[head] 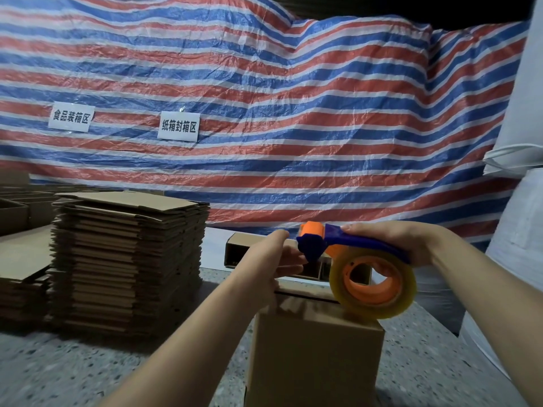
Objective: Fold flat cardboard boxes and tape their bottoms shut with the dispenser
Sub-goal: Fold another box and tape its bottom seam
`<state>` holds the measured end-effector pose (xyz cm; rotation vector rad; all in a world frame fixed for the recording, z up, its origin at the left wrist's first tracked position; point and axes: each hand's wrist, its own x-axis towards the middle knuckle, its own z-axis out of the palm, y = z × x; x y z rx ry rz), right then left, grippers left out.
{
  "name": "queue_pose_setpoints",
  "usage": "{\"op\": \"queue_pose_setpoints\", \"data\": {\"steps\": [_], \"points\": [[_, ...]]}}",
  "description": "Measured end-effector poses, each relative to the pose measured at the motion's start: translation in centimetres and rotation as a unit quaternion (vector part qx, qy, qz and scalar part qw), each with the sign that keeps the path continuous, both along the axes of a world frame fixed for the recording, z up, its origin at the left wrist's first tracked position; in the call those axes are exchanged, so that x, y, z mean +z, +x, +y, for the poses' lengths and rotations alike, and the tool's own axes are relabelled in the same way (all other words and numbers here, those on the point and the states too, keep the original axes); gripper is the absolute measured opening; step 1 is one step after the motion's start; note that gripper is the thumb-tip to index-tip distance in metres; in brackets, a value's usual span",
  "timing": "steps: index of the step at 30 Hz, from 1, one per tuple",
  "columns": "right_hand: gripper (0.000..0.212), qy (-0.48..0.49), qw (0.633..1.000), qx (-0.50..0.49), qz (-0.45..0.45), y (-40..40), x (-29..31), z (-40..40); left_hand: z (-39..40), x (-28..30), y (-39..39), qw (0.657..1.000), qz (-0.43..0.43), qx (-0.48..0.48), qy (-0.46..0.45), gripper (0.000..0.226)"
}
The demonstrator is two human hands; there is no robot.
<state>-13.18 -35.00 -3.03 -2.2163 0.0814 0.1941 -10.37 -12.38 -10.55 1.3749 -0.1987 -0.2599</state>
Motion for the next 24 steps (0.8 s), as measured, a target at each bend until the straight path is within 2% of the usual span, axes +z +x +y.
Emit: {"op": "queue_pose_setpoints", "data": {"steps": [5,13,24], "points": [[0.074,-0.01,1.0,0.005,0.002,-0.1,0.1,0.0,-0.2,0.1,-0.2,0.999,-0.011,0.01,0.041,0.02],[0.086,-0.027,1.0,0.003,0.002,0.3,0.1,-0.2,-0.6,-0.5,0.0,0.998,-0.031,0.052,0.036,0.01],[0.085,-0.118,0.989,0.012,0.083,0.7,2.3,0.1,-1.4,-2.8,0.1,0.979,-0.075,0.168,0.086,0.016]]}}
